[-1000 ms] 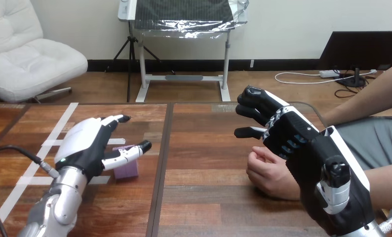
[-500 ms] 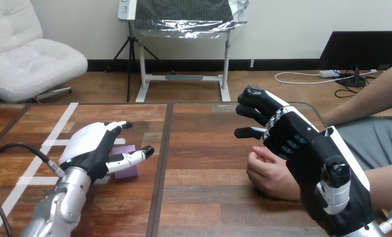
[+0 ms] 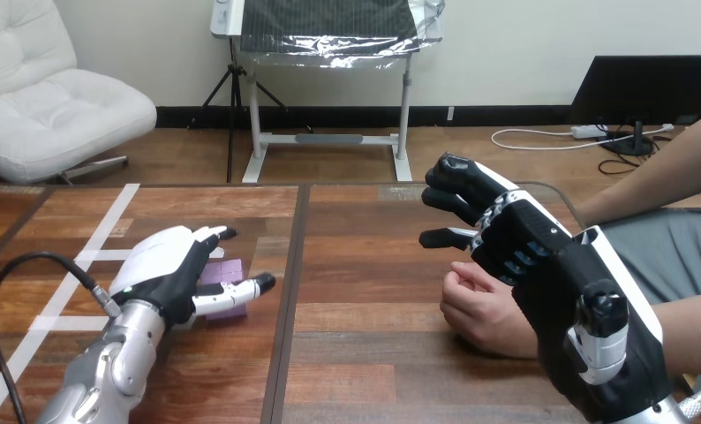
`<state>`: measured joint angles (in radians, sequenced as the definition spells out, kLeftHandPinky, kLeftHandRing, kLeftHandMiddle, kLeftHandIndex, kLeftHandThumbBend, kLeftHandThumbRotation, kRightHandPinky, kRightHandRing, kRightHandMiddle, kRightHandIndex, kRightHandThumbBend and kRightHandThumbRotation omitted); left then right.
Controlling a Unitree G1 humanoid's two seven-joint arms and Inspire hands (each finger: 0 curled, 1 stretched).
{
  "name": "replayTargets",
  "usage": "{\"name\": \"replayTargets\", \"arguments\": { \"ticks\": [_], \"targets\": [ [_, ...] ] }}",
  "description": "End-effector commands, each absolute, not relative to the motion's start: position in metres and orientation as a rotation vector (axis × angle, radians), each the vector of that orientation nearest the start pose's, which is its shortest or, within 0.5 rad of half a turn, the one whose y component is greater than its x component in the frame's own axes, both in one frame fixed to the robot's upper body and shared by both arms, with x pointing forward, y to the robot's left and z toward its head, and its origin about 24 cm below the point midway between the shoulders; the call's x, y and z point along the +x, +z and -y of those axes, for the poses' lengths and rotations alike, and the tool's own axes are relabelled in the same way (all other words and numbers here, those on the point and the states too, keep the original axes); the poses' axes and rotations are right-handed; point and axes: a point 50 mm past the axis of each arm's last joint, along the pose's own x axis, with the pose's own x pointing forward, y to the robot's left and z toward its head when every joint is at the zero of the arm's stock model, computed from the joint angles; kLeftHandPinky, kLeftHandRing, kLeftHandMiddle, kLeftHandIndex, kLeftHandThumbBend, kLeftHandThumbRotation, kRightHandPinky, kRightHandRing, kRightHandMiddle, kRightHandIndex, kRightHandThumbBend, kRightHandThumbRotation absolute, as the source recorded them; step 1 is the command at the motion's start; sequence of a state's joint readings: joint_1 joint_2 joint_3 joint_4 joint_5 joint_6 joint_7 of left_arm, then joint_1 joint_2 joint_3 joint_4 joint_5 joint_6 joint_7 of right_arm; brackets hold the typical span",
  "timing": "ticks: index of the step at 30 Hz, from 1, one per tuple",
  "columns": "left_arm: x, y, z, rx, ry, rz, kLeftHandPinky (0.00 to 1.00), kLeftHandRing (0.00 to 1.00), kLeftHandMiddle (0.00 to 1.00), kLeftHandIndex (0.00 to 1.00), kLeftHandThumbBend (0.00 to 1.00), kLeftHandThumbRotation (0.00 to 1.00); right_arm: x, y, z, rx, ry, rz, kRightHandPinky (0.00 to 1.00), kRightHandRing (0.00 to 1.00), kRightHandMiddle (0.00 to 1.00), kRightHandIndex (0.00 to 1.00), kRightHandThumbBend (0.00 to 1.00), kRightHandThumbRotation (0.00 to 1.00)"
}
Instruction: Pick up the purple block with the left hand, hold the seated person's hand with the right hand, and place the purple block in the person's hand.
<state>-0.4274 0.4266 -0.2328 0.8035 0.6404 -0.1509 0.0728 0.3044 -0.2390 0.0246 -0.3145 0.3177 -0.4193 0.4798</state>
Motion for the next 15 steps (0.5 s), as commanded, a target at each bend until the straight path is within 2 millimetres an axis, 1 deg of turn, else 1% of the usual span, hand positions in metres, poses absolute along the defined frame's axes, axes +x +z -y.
{"name": "replayTargets", "arguments": {
  "ticks": [1, 11, 15],
  "targets": [
    [0.3361, 0.0293, -0.2207, 1.201, -0.174, -0.148, 1.0, 0.99, 0.94, 0.89, 0.75, 0.65, 0.1818, 0.11, 0.1709, -0.031, 0.454, 0.538, 0.74, 0.89, 0.89, 0.88, 1.0, 1.0],
    [0.3395, 0.0259, -0.2198, 1.229, -0.184, -0.205, 1.0, 0.99, 0.95, 0.9, 0.79, 0.57, 0.1799, 0.1103, 0.1729, -0.031, 0.451, 0.538, 0.74, 0.89, 0.9, 0.88, 1.0, 1.0],
    [0.3403, 0.0251, -0.2194, 1.235, -0.18, -0.215, 1.0, 0.98, 0.95, 0.9, 0.79, 0.51, 0.1792, 0.1104, 0.1733, -0.026, 0.451, 0.534, 0.75, 0.89, 0.9, 0.88, 1.0, 1.0]
  ]
}}
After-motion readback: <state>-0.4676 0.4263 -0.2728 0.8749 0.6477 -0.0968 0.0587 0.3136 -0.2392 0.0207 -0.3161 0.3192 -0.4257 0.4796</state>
